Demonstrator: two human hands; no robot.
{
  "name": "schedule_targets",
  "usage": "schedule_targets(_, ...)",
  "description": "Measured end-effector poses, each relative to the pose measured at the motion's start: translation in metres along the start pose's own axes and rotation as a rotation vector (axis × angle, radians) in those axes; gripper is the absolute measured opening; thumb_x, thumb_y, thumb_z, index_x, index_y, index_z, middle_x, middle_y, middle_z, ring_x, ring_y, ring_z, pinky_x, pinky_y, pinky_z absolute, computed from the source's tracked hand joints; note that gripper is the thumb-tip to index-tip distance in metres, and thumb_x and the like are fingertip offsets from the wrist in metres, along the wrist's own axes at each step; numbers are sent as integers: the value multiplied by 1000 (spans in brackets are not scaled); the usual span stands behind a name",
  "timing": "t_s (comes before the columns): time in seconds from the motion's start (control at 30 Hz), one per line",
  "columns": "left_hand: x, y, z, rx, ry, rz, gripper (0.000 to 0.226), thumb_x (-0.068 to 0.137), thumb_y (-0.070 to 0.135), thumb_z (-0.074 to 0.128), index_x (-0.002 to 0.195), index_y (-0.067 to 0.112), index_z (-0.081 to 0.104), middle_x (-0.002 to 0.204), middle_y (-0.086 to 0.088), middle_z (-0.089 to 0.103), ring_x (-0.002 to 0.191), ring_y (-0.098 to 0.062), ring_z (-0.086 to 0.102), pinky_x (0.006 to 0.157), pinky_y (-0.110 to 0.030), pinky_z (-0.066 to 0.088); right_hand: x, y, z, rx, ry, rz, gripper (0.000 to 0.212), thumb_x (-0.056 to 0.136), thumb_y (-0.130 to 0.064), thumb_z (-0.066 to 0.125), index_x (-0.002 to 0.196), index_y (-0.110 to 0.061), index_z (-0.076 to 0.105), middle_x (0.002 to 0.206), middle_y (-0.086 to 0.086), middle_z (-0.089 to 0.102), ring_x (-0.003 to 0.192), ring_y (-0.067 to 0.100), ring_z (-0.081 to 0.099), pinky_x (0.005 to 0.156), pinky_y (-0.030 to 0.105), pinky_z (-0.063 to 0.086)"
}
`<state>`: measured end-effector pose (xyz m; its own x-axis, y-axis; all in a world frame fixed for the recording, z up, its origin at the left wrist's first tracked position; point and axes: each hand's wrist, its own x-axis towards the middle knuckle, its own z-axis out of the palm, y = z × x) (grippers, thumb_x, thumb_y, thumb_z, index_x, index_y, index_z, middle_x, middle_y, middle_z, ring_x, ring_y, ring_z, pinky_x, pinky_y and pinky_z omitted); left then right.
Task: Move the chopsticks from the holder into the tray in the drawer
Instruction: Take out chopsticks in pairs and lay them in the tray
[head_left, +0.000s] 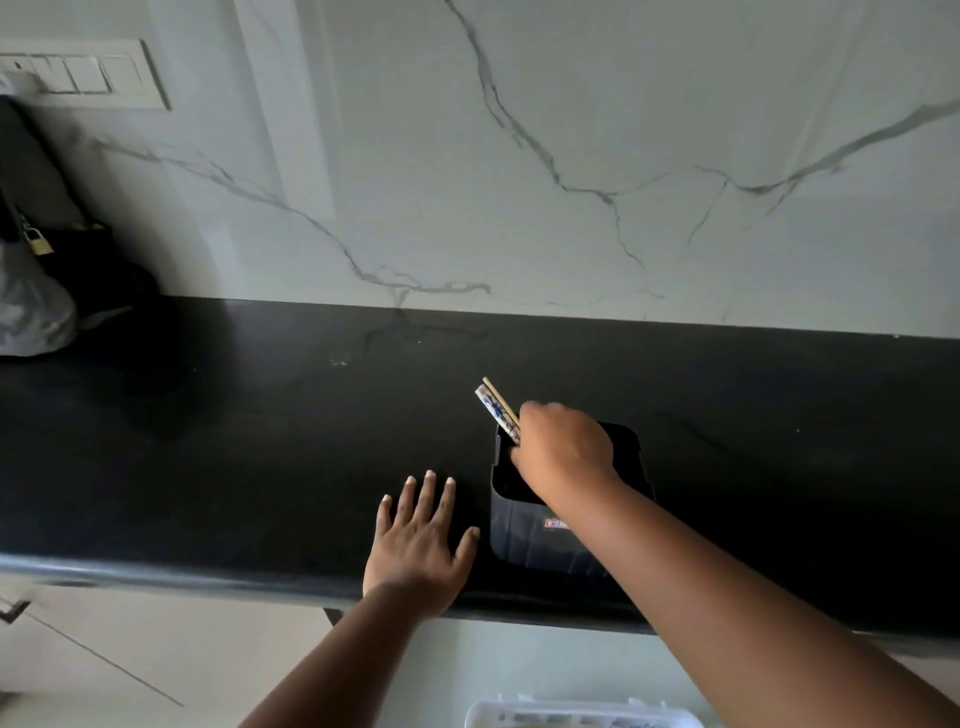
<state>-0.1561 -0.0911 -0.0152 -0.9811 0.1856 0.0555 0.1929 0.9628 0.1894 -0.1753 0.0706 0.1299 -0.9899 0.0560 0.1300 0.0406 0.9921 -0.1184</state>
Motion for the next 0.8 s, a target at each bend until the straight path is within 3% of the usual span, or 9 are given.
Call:
schedule_targets(0.33,-1,0,1,-10,9,10,74,89,64,11,153,29,0,162,2,-6,147,-18,-12,118,-41,-9,1,-1,2,-36,-9,8,15,92,-14,51,97,-10,65,93,9,69,83,32,65,57,30,36)
schedule_targets(0.5,-1,-1,2,-16,13,12,74,89,64,11,153,30,0,162,2,-7,147,-18,-12,118,-41,-9,-3,4,-5,10,0,3,14,93,-21,51,88,-12,61,80,7,63,65,29,48,54,31,33)
schedule_targets(0.67,1,-1,4,-10,12,12,75,88,65,8,152,29,-2,161,3,-8,147,-18,-13,118,-41,-10,-9,19,-20,196,40,9,42,89,-29,59,56,-17,36,55,-2,43,54,24,45,42,28,24)
schedule_targets(0.73,1,-1,4,-9,3,10,75,87,66,8,152,30,-1,161,3,-8,147,-17,-13,118,-41,-10,-10,31,-31,323,76,9,48,86,-33,65,51,-17,35,50,-3,40,50,22,42,42,27,24)
schedule_targets(0.8,0,-1,4,0,-12,10,76,86,66,6,152,29,-2,161,3,-9,147,-17,-14,118,-41,-10,-12,44,-46,478,101,18,47,83,-36,70,53,-11,45,51,1,49,48,24,50,44,26,36)
